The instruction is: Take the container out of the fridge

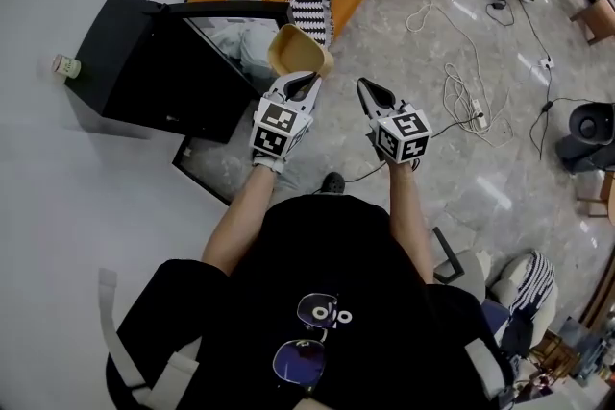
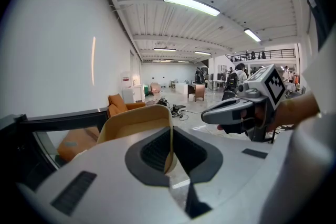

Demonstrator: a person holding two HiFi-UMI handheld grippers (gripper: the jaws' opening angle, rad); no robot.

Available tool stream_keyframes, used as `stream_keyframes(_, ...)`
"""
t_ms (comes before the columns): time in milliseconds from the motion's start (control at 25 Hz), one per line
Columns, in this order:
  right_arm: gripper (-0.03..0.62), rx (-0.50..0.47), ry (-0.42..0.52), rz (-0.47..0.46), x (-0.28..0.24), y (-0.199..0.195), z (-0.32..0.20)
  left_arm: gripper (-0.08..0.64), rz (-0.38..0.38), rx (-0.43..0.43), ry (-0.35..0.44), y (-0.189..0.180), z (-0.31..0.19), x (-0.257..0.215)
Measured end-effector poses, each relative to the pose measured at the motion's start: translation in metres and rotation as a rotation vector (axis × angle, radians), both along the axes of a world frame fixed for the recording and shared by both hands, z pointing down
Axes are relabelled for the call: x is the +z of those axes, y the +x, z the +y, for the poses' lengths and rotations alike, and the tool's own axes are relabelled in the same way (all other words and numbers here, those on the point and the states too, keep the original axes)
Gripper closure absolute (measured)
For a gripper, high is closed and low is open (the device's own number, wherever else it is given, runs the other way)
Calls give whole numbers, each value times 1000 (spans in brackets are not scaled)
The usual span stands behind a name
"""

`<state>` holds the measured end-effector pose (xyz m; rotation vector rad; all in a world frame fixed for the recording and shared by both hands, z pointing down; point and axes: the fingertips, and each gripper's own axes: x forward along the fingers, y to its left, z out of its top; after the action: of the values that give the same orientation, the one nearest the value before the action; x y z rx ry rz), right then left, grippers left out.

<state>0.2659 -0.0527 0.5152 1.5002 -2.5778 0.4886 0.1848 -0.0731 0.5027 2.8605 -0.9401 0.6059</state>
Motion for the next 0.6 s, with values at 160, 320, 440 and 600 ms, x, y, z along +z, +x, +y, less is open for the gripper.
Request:
stream_keyframes(160,584,-3,-2,1,1,-1,0,541,-4,-3,-4,-1,-1,1)
stream_keyframes(320,584,-4,-1,2,1,-2,1,541,-4,-8,-5,-3,-1,3)
stream_keyframes(440,584,-9,2,3,0,-2,1,541,-4,-14,-4,-4,-1,2)
stream_keyframes(600,584,-19,7,8,-2,-5,1,541,-3,-21,0,-7,-2,1)
